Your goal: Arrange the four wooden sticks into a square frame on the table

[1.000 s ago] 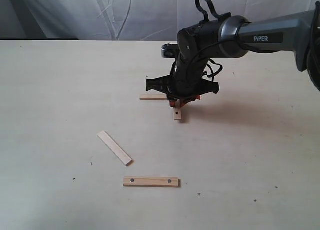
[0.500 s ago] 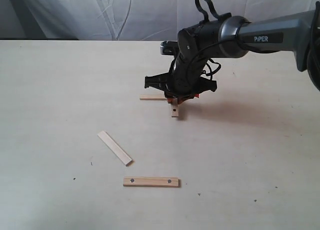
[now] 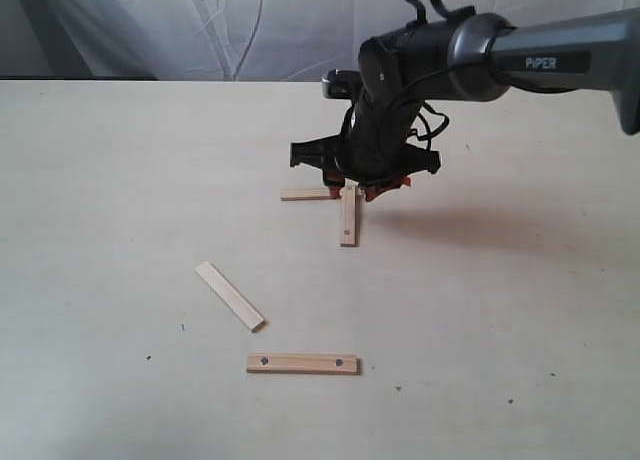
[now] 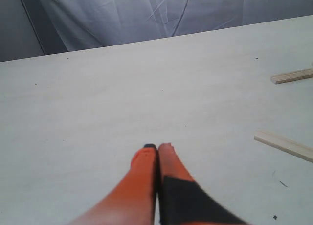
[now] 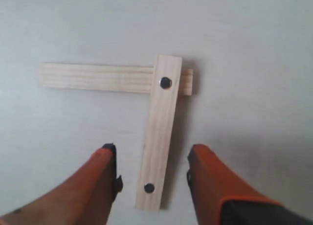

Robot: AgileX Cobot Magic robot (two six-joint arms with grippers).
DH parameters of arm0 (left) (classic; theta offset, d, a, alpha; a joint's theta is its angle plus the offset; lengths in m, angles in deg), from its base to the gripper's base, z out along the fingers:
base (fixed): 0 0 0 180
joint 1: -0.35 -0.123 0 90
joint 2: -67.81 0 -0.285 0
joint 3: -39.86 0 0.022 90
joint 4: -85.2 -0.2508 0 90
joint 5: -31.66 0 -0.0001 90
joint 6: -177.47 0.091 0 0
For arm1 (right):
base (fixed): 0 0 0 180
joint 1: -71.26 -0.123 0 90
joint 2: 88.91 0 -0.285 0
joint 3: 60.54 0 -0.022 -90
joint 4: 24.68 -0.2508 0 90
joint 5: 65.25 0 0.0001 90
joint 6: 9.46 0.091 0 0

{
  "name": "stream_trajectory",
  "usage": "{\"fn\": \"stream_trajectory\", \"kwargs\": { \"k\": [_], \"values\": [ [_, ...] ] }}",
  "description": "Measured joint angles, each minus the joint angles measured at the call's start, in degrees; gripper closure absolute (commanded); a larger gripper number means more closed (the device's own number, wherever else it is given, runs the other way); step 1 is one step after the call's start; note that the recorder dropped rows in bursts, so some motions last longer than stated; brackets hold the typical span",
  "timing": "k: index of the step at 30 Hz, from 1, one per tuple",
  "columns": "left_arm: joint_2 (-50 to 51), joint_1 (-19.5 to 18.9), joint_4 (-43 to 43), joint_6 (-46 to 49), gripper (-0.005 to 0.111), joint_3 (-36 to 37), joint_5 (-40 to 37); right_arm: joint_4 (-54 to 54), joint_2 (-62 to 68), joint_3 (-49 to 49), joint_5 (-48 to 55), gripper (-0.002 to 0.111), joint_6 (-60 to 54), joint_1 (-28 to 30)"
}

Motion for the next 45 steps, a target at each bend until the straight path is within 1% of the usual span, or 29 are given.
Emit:
{"fn": "stream_trajectory", "kwargs": {
  "k": [5,7,10,11,13,16,17,25,28,37,38,39,40,43,44,45],
  "values": [
    [0.00,0.00,0.00,0.00,0.107,0.00,0.00,-3.96,-4.35,-0.09,3.80,0.082,-10.23,-0.09],
    [0.00,0.00,0.00,0.00,0.107,0.00,0.00,-5.96,-4.95,-0.09,5.20,0.085,-13.27,-0.52],
    [0.00,0.00,0.00,0.00,0.107,0.00,0.00,-6.96,-4.95,-0.09,6.66,0.083,-15.23,-1.80],
    [0.00,0.00,0.00,0.00,0.107,0.00,0.00,-7.19,-4.95,-0.09,6.91,0.081,-15.75,-2.35],
    [0.00,0.00,0.00,0.00,0.107,0.00,0.00,-7.81,-4.95,-0.09,7.22,0.073,-16.51,-3.57],
    [0.00,0.00,0.00,0.00,0.107,0.00,0.00,-8.01,-4.95,-0.09,7.31,0.058,-18.77,-6.24],
    [0.00,0.00,0.00,0.00,0.107,0.00,0.00,-8.01,-4.95,-0.09,7.31,0.056,-19.59,-7.15],
    [0.00,0.00,0.00,0.00,0.107,0.00,0.00,-8.62,-3.29,-0.20,6.19,0.055,-24.05,-17.23],
    [0.00,0.00,0.00,0.00,0.107,0.00,0.00,-8.62,-0.22,-1.21,5.91,0.055,-24.17,-18.50],
    [0.00,0.00,0.00,0.00,0.107,0.00,0.00,-8.01,7.57,-7.62,5.91,0.056,-24.38,-18.58],
    [0.00,0.00,0.00,0.00,0.107,0.00,0.00,-8.01,8.11,-7.86,5.91,0.059,-24.38,-18.58],
    [0.00,0.00,0.00,0.00,0.107,0.00,0.00,-8.01,8.52,-8.00,6.12,0.065,-24.38,-18.63],
    [0.00,0.00,0.00,0.00,0.107,0.00,0.00,-7.83,8.64,-8.10,6.12,0.073,-24.49,-18.63],
    [0.00,0.00,0.00,0.00,0.107,0.00,0.00,-7.51,8.90,-8.36,6.63,0.102,-24.49,-18.72],
    [0.00,0.00,0.00,0.00,0.107,0.00,0.00,-7.30,8.98,-8.36,6.81,0.108,-24.49,-18.72],
    [0.00,0.00,0.00,0.00,0.107,0.00,0.00,-7.30,9.03,-8.44,7.06,0.107,-24.18,-18.72]
  ]
}}
